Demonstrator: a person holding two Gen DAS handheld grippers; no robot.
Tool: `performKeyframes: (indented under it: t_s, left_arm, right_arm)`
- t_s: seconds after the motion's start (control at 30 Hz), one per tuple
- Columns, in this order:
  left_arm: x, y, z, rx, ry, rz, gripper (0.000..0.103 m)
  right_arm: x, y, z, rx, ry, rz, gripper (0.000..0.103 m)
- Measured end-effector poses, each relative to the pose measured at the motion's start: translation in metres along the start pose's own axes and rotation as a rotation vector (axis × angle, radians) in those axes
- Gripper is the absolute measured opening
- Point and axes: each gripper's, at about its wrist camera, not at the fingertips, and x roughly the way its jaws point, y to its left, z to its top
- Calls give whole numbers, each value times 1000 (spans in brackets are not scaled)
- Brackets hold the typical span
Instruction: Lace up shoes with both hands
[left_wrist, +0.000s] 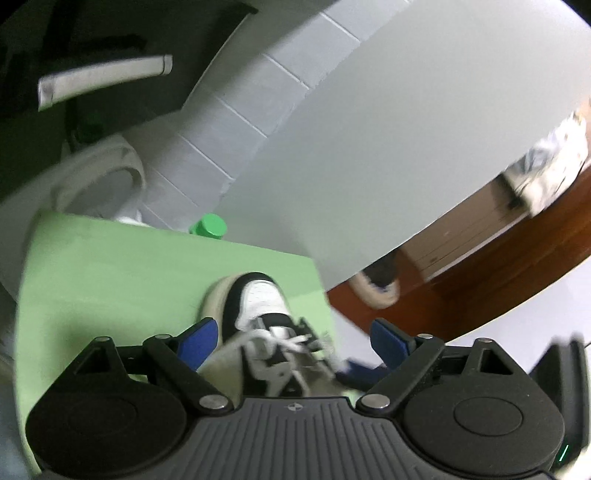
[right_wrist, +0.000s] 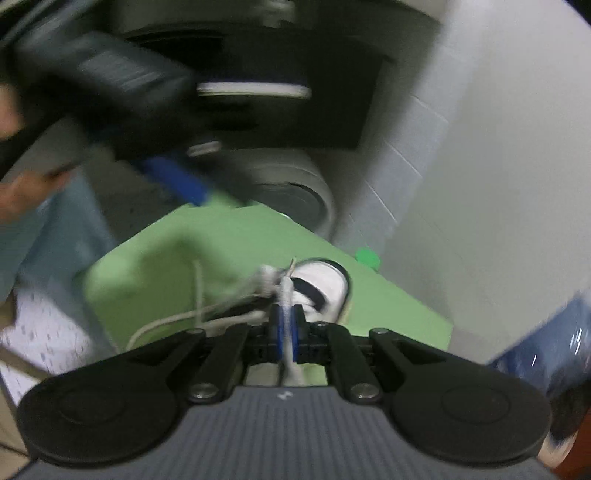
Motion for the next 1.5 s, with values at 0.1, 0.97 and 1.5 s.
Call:
performKeyframes:
  t_s: [0.1,0.97,1.5]
  left_arm:
    - [6,9,1,-86,40,-59,66]
    - [19,35,-2,-297,121,-125,5]
    - [20,43,-3,-345,124,-104,23]
  right_arm:
    - [-2,16,4,-45,-28,26,5]
    - [-3,18,8,-50,-31,35,5]
    - [-2,25,11,-81,-39,30,5]
